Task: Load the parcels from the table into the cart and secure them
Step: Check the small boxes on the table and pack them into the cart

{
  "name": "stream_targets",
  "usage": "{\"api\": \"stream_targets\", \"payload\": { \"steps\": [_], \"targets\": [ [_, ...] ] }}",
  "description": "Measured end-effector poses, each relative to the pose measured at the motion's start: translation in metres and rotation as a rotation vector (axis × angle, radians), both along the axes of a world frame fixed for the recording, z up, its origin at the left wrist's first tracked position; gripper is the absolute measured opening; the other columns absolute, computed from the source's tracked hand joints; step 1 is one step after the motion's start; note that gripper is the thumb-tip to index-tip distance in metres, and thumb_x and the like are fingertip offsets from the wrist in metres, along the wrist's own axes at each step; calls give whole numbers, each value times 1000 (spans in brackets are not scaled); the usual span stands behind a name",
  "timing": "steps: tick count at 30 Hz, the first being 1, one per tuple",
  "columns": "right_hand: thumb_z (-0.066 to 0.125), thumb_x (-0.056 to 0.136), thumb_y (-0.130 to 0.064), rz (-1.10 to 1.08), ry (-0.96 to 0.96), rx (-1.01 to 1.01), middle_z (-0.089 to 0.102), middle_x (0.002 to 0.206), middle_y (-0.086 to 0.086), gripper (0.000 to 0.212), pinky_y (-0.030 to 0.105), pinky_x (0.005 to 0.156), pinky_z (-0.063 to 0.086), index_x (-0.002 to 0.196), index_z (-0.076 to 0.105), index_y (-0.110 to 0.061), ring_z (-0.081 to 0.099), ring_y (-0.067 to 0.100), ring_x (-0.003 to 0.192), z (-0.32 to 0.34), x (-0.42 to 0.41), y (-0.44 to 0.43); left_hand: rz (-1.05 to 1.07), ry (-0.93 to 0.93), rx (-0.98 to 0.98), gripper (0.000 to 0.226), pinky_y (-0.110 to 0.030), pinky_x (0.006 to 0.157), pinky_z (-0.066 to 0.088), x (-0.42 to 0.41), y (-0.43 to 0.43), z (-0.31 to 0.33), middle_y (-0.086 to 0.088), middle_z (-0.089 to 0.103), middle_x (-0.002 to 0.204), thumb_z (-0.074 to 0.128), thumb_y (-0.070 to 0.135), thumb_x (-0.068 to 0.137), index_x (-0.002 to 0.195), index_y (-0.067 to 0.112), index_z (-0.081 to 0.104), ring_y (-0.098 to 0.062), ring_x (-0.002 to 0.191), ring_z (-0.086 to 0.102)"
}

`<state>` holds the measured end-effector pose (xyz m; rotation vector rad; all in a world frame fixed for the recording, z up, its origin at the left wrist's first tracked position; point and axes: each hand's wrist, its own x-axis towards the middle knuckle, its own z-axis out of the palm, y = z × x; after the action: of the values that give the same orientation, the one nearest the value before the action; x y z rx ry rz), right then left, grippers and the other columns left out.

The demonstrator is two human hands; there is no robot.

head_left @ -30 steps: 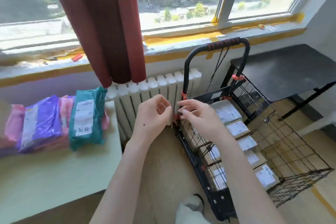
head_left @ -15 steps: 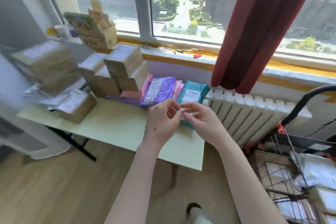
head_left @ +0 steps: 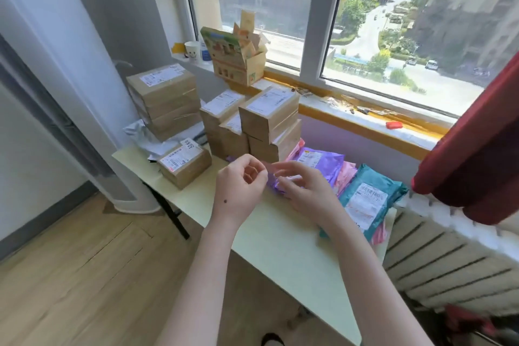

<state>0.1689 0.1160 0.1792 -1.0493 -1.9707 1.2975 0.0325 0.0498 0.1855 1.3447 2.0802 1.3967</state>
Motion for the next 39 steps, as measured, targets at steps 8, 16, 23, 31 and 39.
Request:
{"api": "stream_targets", "payload": {
  "steps": [8,16,23,31,39],
  "targets": [
    [57,93,-16,-51,20,-83,67,107,-8,24,10,57,46,113,65,-27,61,5,86,0,-19,62,99,-87,-26,11,-7,57,39,-28,64,-7,8,58,64,66,12,84,74,16,64,2,59,51],
    [67,84,-18,-64,45,-113,64,97,-17,25,5,60,41,108,66,-25,58,-14,72,7,-49,98,77,-79,-46,10,-7,56,40,-57,111,-10,7,61,66,66,13,84,74,16,65,3,59,53],
    [63,88,-21,-234,-40,-66,61,116,-10,27,29,91,49,115,63,-26,59,10,108,-2,-91,124,15,-35,-50,10,-2,61,38,-103,150,-11,5,56,85,66,11,83,76,18,65,-7,68,54],
    [60,93,-24,-493,-35,-75,38,134,-4,42,19,93,28,133,48,-29,39,3,116,-2,-138,138,-136,-43,-51,36,-31,98,45,-165,187,-14,3,49,117,66,16,85,121,19,58,-12,107,52],
    [58,95,-23,-681,-18,-102,35,138,0,57,30,104,34,145,32,-24,39,14,131,-9,-165,140,-337,-87,-171,49,-42,110,37,-190,212,-31,0,53,139,63,26,90,136,16,50,-16,131,46]
  ]
}}
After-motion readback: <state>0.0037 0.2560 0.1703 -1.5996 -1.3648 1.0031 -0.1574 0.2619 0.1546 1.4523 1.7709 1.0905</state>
